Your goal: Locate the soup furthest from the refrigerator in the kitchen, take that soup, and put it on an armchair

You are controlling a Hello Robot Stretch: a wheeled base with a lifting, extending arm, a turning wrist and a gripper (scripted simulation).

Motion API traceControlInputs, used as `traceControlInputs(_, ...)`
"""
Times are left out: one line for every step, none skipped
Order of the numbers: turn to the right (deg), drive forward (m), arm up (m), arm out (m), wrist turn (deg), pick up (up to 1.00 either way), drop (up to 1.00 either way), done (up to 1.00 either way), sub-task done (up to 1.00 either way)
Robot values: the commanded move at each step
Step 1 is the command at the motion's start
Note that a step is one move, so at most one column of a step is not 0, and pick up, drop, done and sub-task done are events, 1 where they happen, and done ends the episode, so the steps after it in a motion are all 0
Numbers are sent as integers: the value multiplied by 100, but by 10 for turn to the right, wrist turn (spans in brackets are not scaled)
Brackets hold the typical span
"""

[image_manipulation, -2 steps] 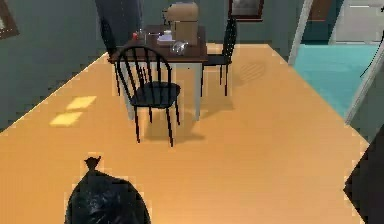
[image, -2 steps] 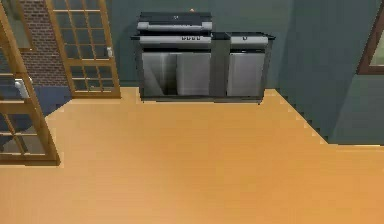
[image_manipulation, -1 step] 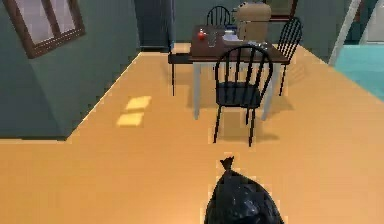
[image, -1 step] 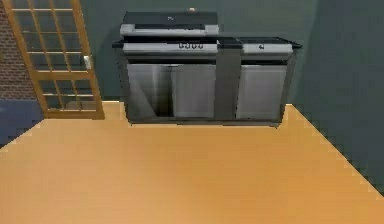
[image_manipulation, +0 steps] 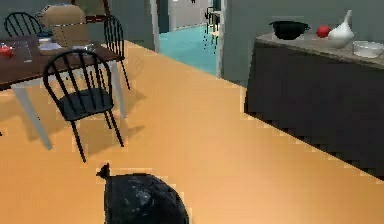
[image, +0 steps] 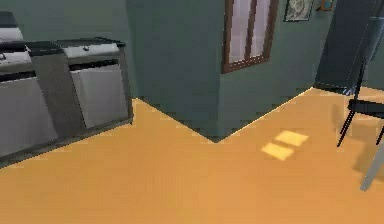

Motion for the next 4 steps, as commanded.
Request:
traceControlInputs(0,60,0,0,0,0,0,0,0)
traceControlInputs(360,0,0,0,0,0,0,0,0)
traceControlInputs(0,100,0,0,0,0,0,0,0)
traceControlInputs(30,0,0,0,0,0,0,0,0)
